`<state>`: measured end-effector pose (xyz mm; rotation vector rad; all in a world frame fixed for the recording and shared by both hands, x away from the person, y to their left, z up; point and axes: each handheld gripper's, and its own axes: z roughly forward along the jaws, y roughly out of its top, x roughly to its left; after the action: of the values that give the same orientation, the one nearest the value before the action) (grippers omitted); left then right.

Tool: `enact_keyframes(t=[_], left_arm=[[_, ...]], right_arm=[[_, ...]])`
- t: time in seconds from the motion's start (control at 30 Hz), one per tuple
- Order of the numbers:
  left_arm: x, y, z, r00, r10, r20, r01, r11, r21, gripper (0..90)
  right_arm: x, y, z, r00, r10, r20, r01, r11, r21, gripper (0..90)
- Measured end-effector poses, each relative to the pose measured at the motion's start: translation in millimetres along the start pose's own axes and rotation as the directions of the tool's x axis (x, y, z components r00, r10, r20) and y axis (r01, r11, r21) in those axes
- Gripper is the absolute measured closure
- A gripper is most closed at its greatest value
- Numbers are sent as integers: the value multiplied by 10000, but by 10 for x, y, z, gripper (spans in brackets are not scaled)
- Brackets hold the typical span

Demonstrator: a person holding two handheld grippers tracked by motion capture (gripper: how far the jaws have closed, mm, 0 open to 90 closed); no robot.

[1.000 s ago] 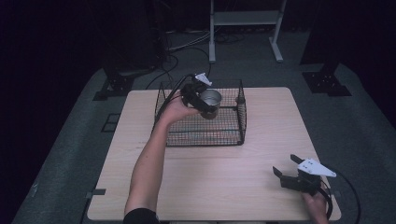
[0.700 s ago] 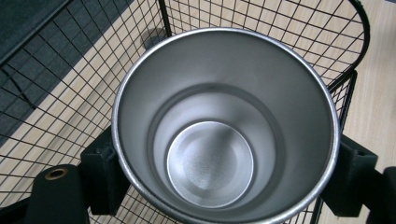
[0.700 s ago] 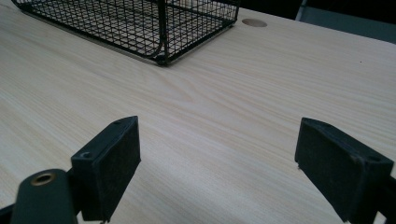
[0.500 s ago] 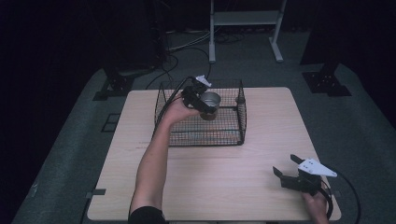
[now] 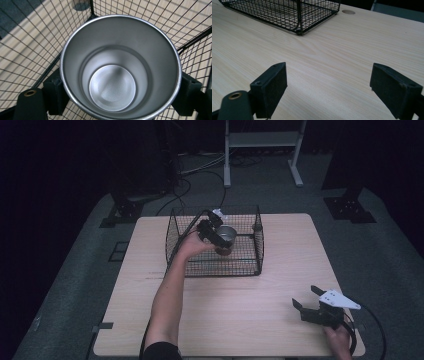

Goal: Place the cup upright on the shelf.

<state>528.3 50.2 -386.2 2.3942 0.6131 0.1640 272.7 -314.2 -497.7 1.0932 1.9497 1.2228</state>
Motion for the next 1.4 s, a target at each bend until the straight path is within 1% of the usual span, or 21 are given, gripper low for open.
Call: enact_keyframes(t=[0.03, 0.07, 0.13, 0.23, 0.33, 0.4, 0.43, 0.53, 0.63, 0.77, 0.83, 0.97, 1.07, 1.3, 1.4], left_arm=[[1, 1, 23, 10000, -35, 89, 34, 10000, 91, 179], [-6, 1, 76, 9999, -74, 79, 73, 9998, 179, 179], [-4, 1, 93, 9999, -89, 85, 88, 9998, 203, 179], [2, -9, 168, 10000, -95, 11, 95, 9991, 419, 179], [11, -15, 189, 9999, -96, -35, 97, 9987, 494, 179], [0, -22, 207, 9999, -4, -167, 12, 9988, 495, 179], [1, -25, 216, 9999, 7, -150, 0, 9987, 515, 179], [19, -32, 230, 9998, -81, -165, 90, 9985, 544, 179], [44, -50, 259, 9998, -163, -144, 173, 9973, 715, 179], [58, -67, 289, 9996, -243, -160, 255, 9965, 795, 179], [66, -83, 332, 9995, -281, -145, 295, 9943, 1025, 178], [80, -89, 330, 9993, -356, -73, 362, 9948, 955, 179], [72, -100, 335, 9995, -277, -116, 287, 9948, 977, 178], [30, -103, 338, 9997, 19, -249, 13, 9918, 1278, 172], [33, -114, 335, 9997, 30, -234, 2, 9906, 1366, 168]], right_arm=[[1, 0, 0, 10000, 5, -5, -5, 10000, -1, 135], [2, 0, 0, 10000, -1, -11, 1, 10000, 2, 135], [2, 0, 0, 10000, 3, -22, -3, 10000, -7, 135], [0, 0, -1, 10000, 8, -32, -8, 10000, -8, 135], [0, -1, -1, 10000, 4, -35, -4, 10000, -14, 135], [-1, -1, -2, 10000, 7, -36, -7, 10000, -20, 135], [-4, -1, -2, 10000, 20, -53, -20, 10000, -29, 135], [-5, -1, -2, 10000, 18, -57, -18, 10000, -37, 135], [-2, -1, -3, 10000, 4, -61, -4, 10000, -30, 135], [-3, -1, -2, 10000, 17, -61, -17, 10000, -28, 135], [-3, -1, -3, 10000, 20, -63, -20, 10000, -34, 135], [-3, -1, -2, 10000, 16, -60, -17, 10000, -33, 135], [-2, -1, -3, 10000, 7, -66, -8, 10000, -35, 135], [-1, -2, -5, 10000, -18, -77, 18, 10000, -59, 135], [-2, -2, -5, 10000, -23, -77, 23, 10000, -52, 135]])
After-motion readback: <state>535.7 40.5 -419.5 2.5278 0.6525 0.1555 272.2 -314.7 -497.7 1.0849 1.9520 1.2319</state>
